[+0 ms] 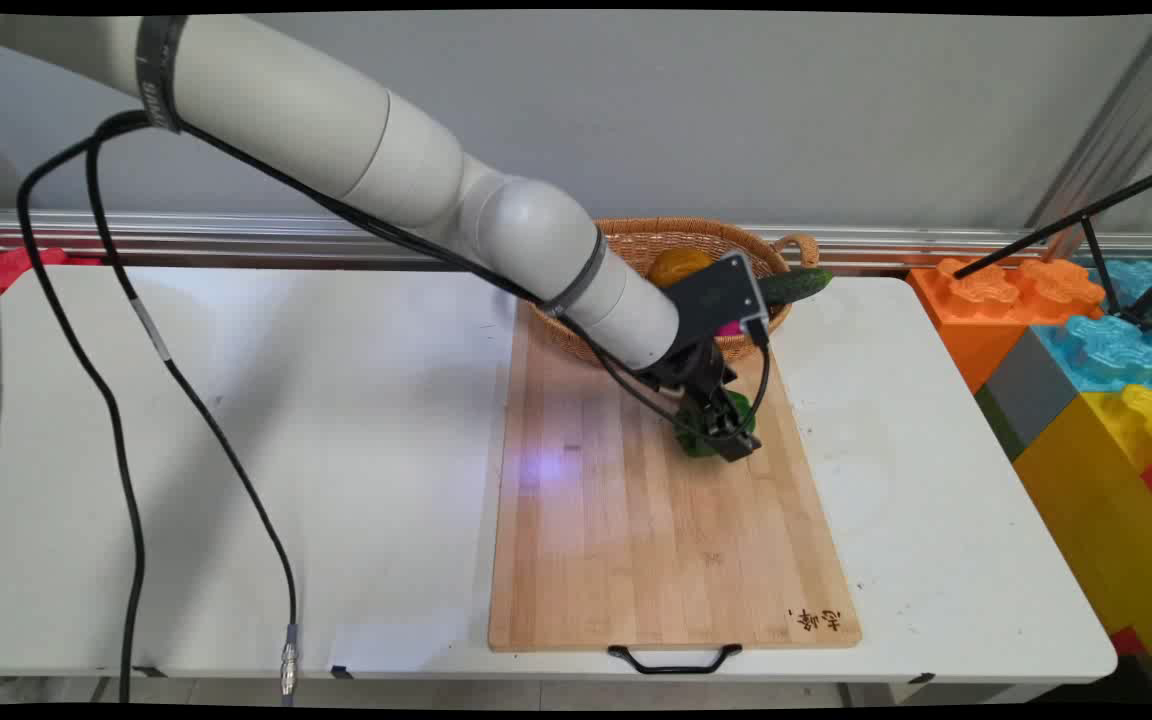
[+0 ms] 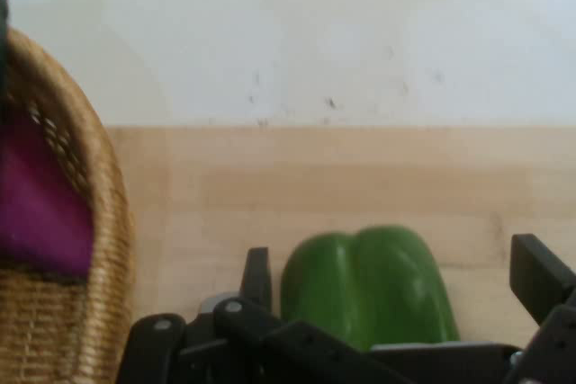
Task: Pick up the cucumber from the vegetable basket
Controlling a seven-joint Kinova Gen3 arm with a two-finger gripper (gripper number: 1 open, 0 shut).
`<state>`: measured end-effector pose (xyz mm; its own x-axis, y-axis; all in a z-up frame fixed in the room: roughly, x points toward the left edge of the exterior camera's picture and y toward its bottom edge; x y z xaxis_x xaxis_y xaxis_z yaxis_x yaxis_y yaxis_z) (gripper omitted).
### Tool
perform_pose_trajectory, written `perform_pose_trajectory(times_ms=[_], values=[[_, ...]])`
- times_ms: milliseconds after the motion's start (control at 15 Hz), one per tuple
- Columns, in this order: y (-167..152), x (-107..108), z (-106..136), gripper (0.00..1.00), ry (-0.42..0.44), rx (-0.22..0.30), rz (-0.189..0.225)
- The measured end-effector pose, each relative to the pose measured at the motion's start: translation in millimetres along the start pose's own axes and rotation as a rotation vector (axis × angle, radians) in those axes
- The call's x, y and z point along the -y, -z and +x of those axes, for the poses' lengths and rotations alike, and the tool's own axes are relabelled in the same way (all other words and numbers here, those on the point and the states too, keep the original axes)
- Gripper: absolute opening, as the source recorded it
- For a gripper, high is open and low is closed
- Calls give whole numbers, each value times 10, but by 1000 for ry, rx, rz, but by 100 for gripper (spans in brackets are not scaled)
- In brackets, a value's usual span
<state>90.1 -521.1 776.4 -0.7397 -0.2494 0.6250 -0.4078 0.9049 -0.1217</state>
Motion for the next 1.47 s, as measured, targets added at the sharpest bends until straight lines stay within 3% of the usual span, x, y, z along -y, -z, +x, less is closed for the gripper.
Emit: perform_pose_trajectory(times_ms=[533, 1067, 1267, 1467], values=[[329, 115, 270, 100, -15, -18, 33], [625, 876, 414, 100, -163, 31, 205], [597, 1098, 391, 100, -201, 55, 232], [484, 1271, 334, 100, -229, 77, 227]])
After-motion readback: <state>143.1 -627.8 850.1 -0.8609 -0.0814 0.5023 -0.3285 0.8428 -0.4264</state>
